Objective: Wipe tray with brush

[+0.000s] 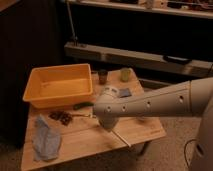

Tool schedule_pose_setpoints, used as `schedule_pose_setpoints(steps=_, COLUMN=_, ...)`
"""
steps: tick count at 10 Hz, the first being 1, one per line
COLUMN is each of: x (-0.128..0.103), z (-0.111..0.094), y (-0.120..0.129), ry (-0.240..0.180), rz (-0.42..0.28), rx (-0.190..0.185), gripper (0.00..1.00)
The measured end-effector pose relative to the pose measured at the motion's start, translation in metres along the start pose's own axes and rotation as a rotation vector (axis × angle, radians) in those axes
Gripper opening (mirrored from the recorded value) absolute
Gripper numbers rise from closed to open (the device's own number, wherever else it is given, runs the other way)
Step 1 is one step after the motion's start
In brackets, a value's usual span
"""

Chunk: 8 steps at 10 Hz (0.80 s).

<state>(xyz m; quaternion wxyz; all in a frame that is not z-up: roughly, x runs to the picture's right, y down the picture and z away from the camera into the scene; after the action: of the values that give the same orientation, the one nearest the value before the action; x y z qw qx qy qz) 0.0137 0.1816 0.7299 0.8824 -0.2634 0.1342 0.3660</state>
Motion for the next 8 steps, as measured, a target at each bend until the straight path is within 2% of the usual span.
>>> schedule_pose_setpoints(steps=1, x=-0.007, z=-0.012, y=-0.005, ry=-0.003, rz=-0.008, rx=0.007, gripper=0.00)
schedule_pose_setpoints(steps=3, x=-0.023, z=-0.024, y=-0.016, ry=0.001, rz=-0.028, rx=0.021, gripper=0.00)
schedule_pose_setpoints(steps=6, x=-0.071, z=-0.046, y=-0.043, ry=-0.009, rz=-0.067, rx=0.039, gripper=0.00)
schedule_pose_setpoints(steps=8, x=-0.112, z=-0.062, y=-0.060, ry=-0.022, rz=-0.097, rx=0.026, gripper=0.00)
